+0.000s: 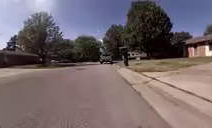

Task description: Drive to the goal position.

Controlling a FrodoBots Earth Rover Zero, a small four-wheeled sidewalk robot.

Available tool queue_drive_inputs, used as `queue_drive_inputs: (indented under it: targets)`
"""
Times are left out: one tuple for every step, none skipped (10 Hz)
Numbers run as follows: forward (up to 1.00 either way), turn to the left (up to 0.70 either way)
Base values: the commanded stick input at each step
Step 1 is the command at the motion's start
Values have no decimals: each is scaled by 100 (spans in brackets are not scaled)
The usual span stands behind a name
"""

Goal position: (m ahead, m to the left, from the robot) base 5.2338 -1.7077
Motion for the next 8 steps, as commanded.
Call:
queue_drive_inputs:
  targets:
    - [70,0]
    - [70,0]
    - [70,0]
    - [70,0]
    - [70,0]
    - [70,0]
    - [70,0]
    - [70,0]
